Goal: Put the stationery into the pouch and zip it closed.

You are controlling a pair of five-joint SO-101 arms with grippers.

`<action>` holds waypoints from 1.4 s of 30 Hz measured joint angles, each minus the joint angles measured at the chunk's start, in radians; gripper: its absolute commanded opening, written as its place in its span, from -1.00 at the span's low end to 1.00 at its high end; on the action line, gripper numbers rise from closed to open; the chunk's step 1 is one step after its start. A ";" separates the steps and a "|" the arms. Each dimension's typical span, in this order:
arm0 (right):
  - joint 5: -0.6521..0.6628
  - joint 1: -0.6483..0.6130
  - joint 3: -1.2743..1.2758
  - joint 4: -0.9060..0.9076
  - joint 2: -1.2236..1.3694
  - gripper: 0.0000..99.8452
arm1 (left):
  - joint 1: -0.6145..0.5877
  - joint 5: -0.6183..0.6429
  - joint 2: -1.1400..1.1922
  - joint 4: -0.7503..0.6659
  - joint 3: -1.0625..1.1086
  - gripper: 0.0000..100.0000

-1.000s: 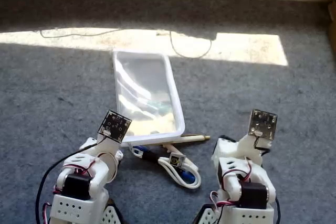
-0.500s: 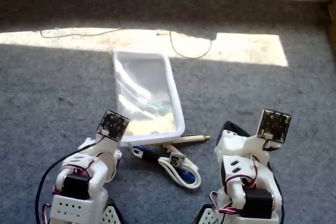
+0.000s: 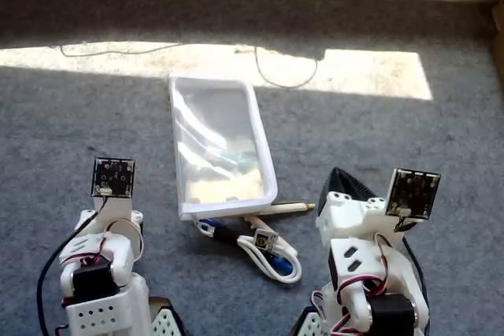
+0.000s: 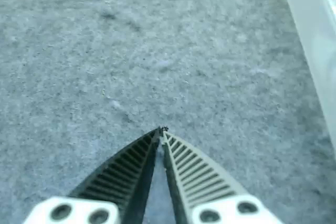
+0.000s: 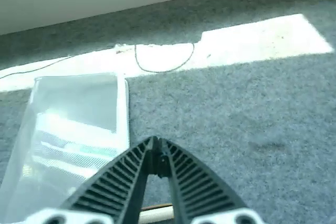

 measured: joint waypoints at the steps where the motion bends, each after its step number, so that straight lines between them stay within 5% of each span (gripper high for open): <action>1: 0.000 -0.023 -0.005 0.000 0.000 -0.98 | -0.015 0.000 0.000 -0.015 0.000 -0.99; 11: 0.000 -0.230 -0.009 -0.043 0.000 -0.97 | -0.069 -0.008 0.000 -0.124 0.052 -0.98; 17: 0.000 -0.255 -0.009 -0.127 0.006 -0.97 | -0.069 -0.187 0.000 -0.172 0.057 -0.98; 26: 0.005 -0.344 -0.201 -0.140 0.365 -0.97 | -0.069 -0.198 0.002 -0.172 0.057 -0.98; 33: 0.152 -0.502 -0.250 -0.140 0.603 -0.97 | -0.069 -0.198 0.002 -0.176 0.057 -0.98; 42: 0.347 -0.534 -0.250 -0.140 0.764 -0.97 | -0.071 -0.199 0.002 -0.178 0.057 -0.95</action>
